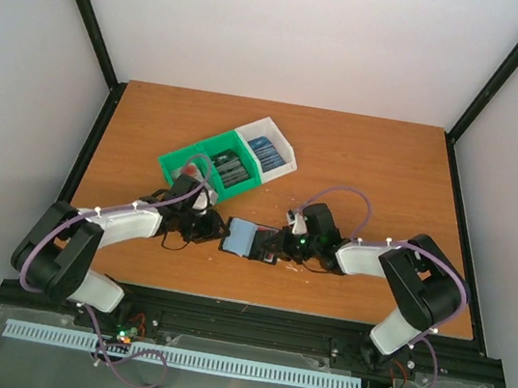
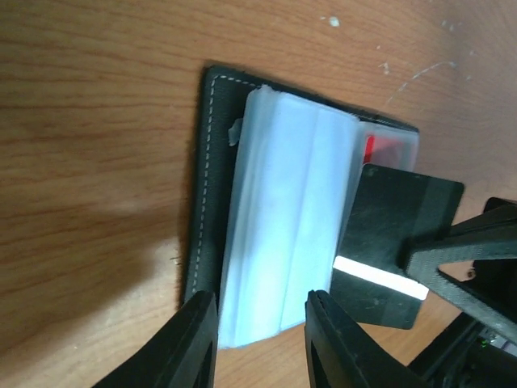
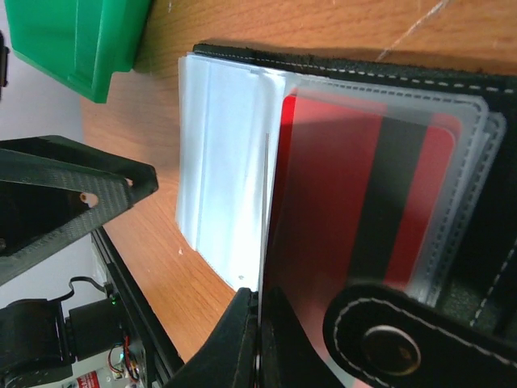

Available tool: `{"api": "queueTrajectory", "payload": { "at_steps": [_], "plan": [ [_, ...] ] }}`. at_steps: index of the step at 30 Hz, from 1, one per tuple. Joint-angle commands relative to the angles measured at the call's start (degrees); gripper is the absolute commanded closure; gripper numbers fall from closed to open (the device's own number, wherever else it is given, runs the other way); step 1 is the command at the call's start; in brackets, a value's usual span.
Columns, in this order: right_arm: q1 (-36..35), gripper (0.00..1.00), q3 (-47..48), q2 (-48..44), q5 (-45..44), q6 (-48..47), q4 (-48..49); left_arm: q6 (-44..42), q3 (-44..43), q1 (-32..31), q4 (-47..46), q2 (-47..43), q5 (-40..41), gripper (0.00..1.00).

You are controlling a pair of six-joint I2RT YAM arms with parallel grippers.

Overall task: Put the credit cards into the card holder
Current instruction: Turn over the card slot in the card holder.

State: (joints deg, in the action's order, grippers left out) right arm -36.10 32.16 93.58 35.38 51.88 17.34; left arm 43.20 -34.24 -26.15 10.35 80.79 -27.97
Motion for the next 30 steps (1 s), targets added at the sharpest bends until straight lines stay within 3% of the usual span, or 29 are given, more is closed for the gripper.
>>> {"api": "queueTrajectory", "payload": {
  "at_steps": [1, 6, 13, 16, 18, 23, 30],
  "plan": [
    [0.3, 0.97, 1.36, 0.74, 0.37, -0.61, 2.23, -1.8, -1.9, -0.3, -1.6, 2.14, -0.18, 0.65],
    [0.32, 0.97, 1.32, -0.16, -1.07, -1.81, 0.56, -2.27, -2.75, -0.3, -3.97, 4.46, -2.01, 0.64],
    [0.34, 0.97, 1.11, -0.94, -2.0, -2.57, -0.93, -2.88, -3.91, -0.3, -4.33, 5.66, -3.83, 0.81],
    [0.37, 0.97, 1.05, -1.07, -2.19, -2.49, -0.89, -2.94, -3.92, -0.3, -4.47, 5.84, -4.57, 0.84],
    [0.35, 0.97, 1.06, -1.25, -2.22, -2.44, -0.98, -2.95, -3.75, -0.31, -4.03, 5.77, -4.05, 0.82],
    [0.37, 0.97, 1.06, -1.9, -2.93, -2.82, -1.81, -3.54, -3.98, -0.31, -1.56, 5.17, 0.54, 0.68],
    [0.35, 0.97, 1.09, -1.65, -3.01, -2.71, -1.72, -3.74, -3.57, -0.39, -1.62, 6.79, -2.04, 0.67]
  ]
}}
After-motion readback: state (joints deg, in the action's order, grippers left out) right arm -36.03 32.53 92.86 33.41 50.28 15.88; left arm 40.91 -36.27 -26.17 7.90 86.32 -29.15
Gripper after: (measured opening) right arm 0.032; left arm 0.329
